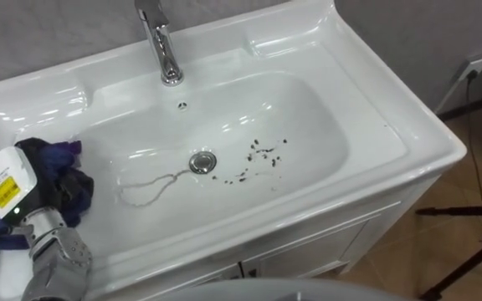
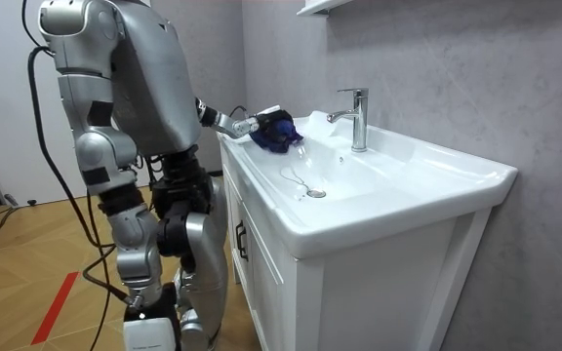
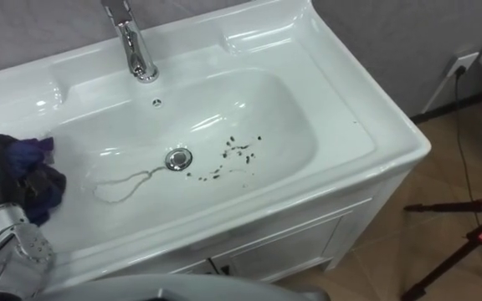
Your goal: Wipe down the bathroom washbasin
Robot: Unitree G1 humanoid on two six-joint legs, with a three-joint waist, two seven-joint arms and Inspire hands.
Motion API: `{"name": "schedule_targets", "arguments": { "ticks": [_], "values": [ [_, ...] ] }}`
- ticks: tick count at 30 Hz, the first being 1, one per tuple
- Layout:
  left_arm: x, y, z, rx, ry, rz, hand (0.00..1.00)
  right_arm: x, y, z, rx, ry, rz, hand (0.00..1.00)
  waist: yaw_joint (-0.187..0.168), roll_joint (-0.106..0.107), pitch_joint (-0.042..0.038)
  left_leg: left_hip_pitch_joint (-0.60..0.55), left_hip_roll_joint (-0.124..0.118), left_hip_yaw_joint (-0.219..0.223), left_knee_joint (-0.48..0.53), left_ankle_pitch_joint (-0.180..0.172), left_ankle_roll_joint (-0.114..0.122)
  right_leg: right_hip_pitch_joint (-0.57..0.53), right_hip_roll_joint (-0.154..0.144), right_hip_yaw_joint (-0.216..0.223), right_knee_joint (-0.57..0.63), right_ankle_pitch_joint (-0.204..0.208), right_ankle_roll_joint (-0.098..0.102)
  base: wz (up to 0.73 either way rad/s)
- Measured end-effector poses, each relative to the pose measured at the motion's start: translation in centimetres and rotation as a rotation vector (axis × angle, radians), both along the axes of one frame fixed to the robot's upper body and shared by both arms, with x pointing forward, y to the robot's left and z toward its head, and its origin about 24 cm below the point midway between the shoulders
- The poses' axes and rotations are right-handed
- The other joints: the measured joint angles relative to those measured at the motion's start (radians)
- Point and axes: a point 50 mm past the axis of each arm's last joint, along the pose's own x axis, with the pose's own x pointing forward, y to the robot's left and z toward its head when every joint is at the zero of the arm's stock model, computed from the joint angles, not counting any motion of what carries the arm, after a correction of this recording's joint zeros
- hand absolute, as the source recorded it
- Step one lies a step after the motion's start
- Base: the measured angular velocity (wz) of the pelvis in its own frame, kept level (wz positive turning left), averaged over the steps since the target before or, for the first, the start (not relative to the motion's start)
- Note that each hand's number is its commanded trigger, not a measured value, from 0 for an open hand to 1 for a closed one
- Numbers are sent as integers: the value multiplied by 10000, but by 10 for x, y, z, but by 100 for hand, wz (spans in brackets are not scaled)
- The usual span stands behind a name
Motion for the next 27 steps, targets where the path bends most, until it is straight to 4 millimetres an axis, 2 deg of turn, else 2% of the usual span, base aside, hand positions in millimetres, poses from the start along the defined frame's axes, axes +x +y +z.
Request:
{"name": "schedule_targets", "arguments": {
  "ticks": [7, 13, 18, 19, 23, 25, 27],
  "values": [
    [4, -5, 1, -101, -186, -175, 100, 10, 0, 0, -137, -559, 74, 0, 1, -46, 4, -10, -92, -239, -10, 0, 0, 50, -98, -103, 16, -56, 93, 9],
    [10, -11, 7, -686, -825, -45, 100, 9, 4, -2, 120, -831, -45, 0, 96, -116, 48, -54, -111, -262, -128, 0, 0, 17, -111, -101, -26, -56, 134, 5],
    [21, -19, 22, -1247, -1869, -422, 100, 14, 6, -3, 228, -1259, 24, 0, 101, -289, 170, -437, -192, -445, -107, 0, 1, -238, -244, -363, -13, -58, 213, 18],
    [20, -20, 23, -1310, -1954, -461, 100, 15, 7, -3, 230, -1281, 25, 0, 123, -299, 168, -499, -196, -450, -105, 0, 1, -294, -247, -359, -13, -50, 224, 5],
    [18, -26, 37, -1592, -2505, -780, 100, 16, 8, -3, 309, -1457, 163, 0, 104, -403, 256, -708, -199, -648, -88, 1, 3, -292, -264, -508, -114, 41, 267, 10],
    [21, -32, 41, -1675, -2678, -1085, 100, 15, 9, -4, 331, -1498, 233, 0, 108, -397, 266, -853, -194, -721, -69, 1, 3, -320, -264, -605, -203, 82, 274, 20],
    [27, -42, 50, -1846, -3154, -1454, 100, 17, 11, -4, 429, -1603, 444, 0, 158, -418, 380, -1046, -195, -728, 93, 0, 4, -422, -277, -618, -220, 106, 260, 6]
  ]
}}
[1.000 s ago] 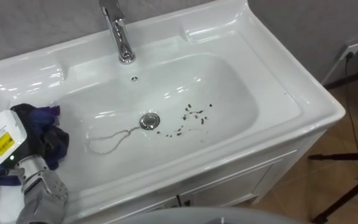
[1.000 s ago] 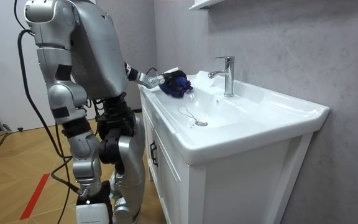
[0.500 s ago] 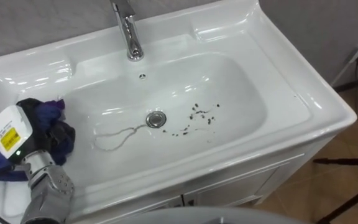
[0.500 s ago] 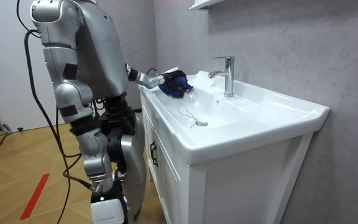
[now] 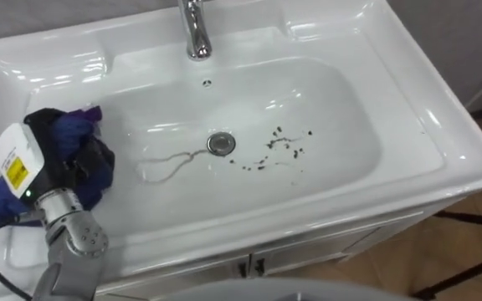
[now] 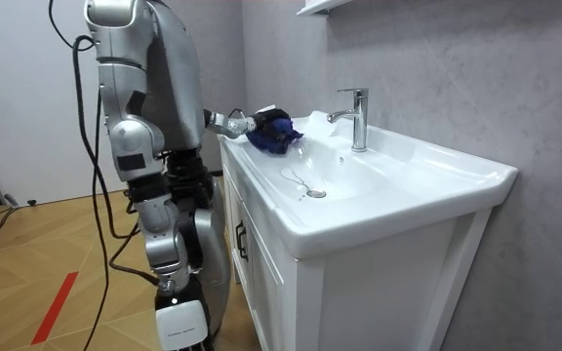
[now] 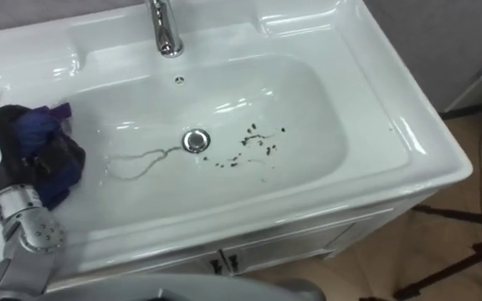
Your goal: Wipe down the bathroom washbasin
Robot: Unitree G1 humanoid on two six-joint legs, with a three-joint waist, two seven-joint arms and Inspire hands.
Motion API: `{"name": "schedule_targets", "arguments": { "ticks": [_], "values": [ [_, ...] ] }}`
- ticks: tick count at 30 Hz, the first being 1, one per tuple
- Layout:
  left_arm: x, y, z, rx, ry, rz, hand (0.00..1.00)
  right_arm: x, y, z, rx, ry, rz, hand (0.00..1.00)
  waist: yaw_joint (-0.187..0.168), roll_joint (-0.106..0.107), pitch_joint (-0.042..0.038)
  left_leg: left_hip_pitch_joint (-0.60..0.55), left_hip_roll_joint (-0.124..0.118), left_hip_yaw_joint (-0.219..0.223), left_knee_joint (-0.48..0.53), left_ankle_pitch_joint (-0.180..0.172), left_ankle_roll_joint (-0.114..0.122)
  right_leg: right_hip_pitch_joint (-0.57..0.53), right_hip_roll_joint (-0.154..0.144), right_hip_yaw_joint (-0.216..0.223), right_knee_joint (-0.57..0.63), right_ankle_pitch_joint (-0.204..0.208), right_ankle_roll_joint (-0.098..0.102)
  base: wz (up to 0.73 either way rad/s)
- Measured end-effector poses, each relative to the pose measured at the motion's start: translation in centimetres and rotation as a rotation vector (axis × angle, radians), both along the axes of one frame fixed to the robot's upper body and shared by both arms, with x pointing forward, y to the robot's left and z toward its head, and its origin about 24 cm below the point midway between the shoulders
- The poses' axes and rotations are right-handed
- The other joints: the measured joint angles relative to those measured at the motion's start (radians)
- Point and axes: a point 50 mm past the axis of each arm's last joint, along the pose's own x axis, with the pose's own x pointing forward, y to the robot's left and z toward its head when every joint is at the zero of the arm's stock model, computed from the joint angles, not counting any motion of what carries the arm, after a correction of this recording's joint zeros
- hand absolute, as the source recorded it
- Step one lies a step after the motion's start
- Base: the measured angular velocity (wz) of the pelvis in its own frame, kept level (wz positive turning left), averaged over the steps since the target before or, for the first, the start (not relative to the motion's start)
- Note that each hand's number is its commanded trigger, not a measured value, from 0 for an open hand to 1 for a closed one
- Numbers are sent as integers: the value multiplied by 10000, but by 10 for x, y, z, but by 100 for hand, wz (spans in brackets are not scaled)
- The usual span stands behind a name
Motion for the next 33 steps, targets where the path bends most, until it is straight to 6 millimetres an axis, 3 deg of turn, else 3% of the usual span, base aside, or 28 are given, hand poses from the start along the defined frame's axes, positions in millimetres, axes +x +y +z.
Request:
{"name": "schedule_targets", "arguments": {
  "ticks": [3, 9, 15, 20, 26, 33],
  "values": [
    [6, -10, 11, -104, -573, -449, 100, 4, 1, 0, 56, -140, 103, 0, -23, 44, 19, -197, 56, -29, 86, 0, 0, -77, 58, -28, -209, 149, -54, -4],
    [16, -35, 37, -374, -2055, -1793, 100, 0, 4, -1, 196, -87, 379, 0, -102, 169, -17, -163, 60, -89, 85, 1, 0, 12, 73, 5, -330, 204, -49, -2],
    [18, -43, 45, -225, -2337, -2307, 100, -4, 5, -2, 352, 98, 361, 0, -317, 27, -38, 77, 59, -109, 58, 1, 0, 379, 96, 12, -607, 229, -22, 1],
    [18, -45, 46, -38, -2423, -2540, 100, -1, 5, -2, 359, 212, 399, 0, -376, -67, -25, 151, 59, -102, 58, 1, 0, 474, 106, 8, -663, 258, -15, 0],
    [18, -45, 46, 45, -2355, -2642, 100, -3, 7, -3, 376, 361, 352, 0, -382, -35, -17, 162, 56, -102, 57, 1, 0, 484, 103, 9, -663, 264, -9, 0],
    [17, -52, 30, 321, -1076, -3199, 100, -7, 6, -3, 351, 629, 243, 0, -370, -32, -10, 206, 91, -64, 58, 1, 0, 523, 108, 17, -652, 266, -12, 0]
  ]
}}
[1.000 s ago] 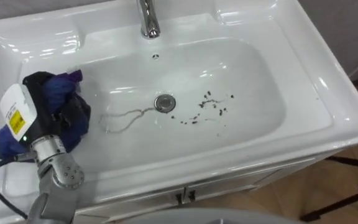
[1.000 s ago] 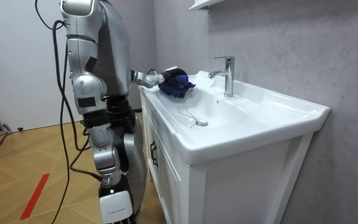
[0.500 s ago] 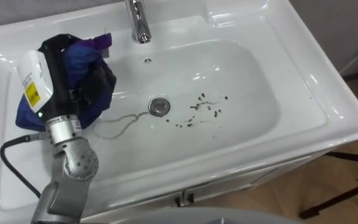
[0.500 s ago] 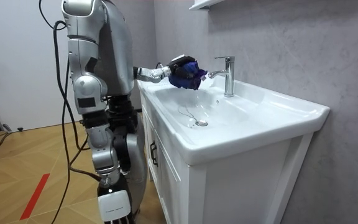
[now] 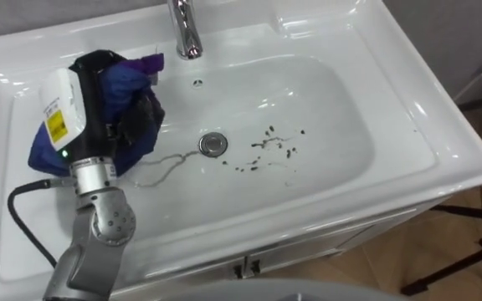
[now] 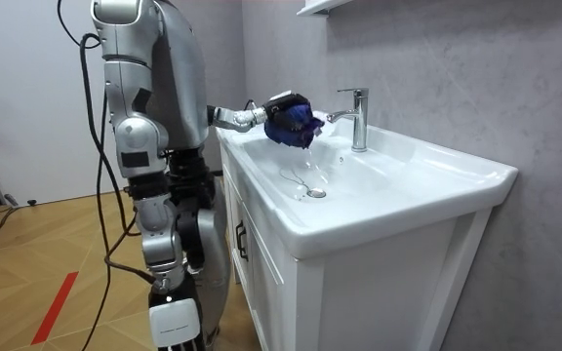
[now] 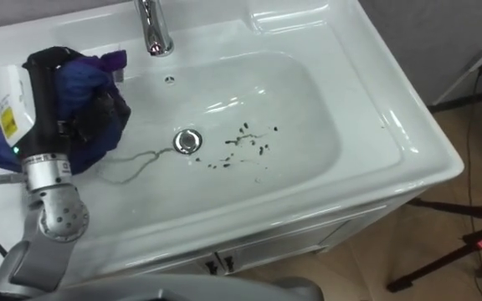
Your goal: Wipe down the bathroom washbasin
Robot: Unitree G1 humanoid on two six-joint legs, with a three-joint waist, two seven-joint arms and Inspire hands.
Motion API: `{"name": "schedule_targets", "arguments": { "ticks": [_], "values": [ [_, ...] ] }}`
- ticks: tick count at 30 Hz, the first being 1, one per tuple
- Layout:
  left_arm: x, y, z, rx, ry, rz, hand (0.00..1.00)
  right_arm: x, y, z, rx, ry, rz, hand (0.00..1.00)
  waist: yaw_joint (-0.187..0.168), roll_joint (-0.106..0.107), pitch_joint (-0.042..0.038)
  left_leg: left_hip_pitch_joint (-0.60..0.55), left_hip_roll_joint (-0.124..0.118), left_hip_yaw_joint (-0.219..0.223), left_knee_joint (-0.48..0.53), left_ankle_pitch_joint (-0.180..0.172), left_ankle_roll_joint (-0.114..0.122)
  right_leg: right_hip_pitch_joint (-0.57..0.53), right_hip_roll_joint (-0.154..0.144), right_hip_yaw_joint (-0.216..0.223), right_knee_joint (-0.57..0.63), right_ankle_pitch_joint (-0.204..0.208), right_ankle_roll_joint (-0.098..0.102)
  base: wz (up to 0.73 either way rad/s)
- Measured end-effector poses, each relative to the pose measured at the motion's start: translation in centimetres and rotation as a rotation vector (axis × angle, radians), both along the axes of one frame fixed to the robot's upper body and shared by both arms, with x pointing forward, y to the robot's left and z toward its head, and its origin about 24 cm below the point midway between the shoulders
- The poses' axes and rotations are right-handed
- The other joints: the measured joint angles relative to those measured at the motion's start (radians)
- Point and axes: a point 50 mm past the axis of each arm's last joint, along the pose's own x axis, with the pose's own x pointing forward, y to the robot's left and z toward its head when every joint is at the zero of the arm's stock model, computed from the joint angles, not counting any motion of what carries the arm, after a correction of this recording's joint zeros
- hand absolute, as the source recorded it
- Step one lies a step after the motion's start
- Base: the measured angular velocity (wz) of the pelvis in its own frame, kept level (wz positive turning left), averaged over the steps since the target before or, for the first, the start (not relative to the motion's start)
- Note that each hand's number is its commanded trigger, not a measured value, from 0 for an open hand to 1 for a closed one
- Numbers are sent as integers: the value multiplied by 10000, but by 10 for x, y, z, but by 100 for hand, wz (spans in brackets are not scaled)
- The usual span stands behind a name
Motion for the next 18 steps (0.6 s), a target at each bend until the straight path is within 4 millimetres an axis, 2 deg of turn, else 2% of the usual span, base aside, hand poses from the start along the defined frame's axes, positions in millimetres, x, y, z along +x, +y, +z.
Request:
{"name": "schedule_targets", "arguments": {
  "ticks": [8, 18],
  "values": [
    [-9, 3, -35, 540, 1899, -48, 100, 0, -1, 0, -257, -42, 8, 0, 8, 23, 12, -14, 24, 84, 1, 0, 0, -54, 38, 26, 47, 15, -26, -1],
    [-13, 6, -47, 599, 2801, -18, 100, 3, -1, 0, -341, -94, 70, 0, -32, 6, 10, -11, 113, 104, 2, 0, -1, -56, 111, 12, 41, 59, -99, 0]
  ]
}}
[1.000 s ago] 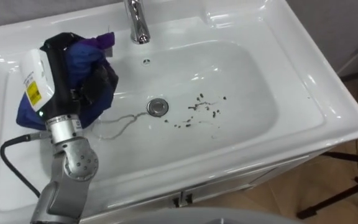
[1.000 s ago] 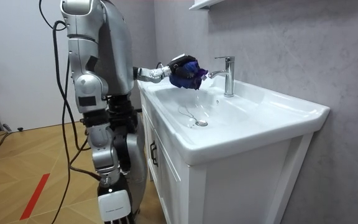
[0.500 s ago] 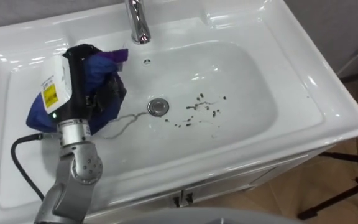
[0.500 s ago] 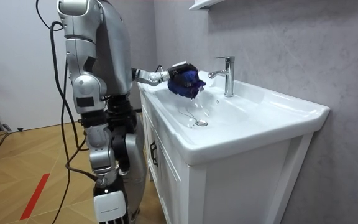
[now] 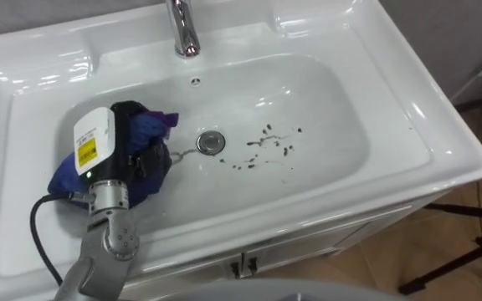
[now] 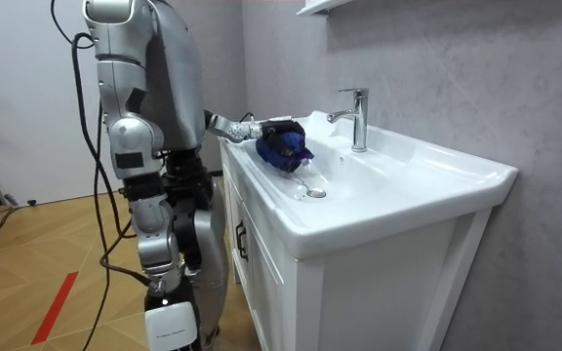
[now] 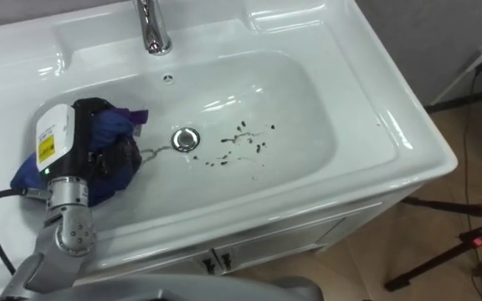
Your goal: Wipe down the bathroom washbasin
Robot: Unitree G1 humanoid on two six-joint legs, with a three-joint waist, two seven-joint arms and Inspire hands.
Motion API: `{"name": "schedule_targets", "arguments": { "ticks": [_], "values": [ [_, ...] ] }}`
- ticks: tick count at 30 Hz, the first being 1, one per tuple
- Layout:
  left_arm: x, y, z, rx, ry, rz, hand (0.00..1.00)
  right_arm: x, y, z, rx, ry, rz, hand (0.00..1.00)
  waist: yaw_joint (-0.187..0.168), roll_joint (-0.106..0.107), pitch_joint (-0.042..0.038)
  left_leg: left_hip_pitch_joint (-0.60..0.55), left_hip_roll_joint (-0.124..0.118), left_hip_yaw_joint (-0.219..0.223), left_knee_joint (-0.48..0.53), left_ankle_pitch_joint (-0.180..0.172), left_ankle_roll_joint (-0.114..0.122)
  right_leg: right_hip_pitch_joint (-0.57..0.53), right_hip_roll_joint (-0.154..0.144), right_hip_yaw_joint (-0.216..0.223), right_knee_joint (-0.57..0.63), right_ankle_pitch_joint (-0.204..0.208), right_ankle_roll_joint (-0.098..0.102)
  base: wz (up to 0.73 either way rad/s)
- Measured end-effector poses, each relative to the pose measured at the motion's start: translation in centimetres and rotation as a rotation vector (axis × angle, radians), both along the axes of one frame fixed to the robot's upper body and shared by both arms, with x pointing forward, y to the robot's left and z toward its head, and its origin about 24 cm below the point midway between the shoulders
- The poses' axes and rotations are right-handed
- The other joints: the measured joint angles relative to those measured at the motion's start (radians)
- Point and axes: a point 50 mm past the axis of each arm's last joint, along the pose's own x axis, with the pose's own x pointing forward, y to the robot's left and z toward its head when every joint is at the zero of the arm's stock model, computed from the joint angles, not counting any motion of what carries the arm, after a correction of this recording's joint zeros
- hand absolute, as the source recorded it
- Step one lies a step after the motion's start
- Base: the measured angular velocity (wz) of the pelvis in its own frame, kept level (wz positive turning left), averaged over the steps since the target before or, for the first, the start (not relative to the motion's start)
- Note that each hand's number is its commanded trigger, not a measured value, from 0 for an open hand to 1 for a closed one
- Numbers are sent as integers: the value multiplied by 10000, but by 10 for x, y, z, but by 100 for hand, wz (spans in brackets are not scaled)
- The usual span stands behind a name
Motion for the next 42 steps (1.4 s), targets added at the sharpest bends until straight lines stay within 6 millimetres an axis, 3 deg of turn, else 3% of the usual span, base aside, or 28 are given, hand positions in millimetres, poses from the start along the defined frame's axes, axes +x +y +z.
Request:
{"name": "schedule_targets", "arguments": {
  "ticks": [9, 17, 40, 42],
  "values": [
    [-4, 7, -16, 115, 940, 361, 100, 7, 0, 0, -10, -345, 90, 0, -288, 141, -17, 23, 13, 123, -3, 0, -1, -1, 28, 34, -24, 52, -16, -2],
    [-5, 12, -29, 278, 1654, 553, 100, -4, 0, 0, -44, 67, -5, 0, -307, 271, -44, 123, 5, 282, -6, 1, -3, 5, 46, 129, -10, 59, -21, -6],
    [4, 13, -45, -472, 3442, 539, 100, -5, 3, 0, 100, 303, 122, 0, -381, 231, -93, 161, -1, 596, -92, 1, -3, -228, 71, 408, 164, 65, -12, -3],
    [3, 15, -47, -577, 3621, 627, 100, -5, 2, 0, -41, 404, 232, 0, -473, 233, -95, 182, 11, 844, -92, 1, -3, -272, 92, 582, 276, 63, -12, -15]
  ]
}}
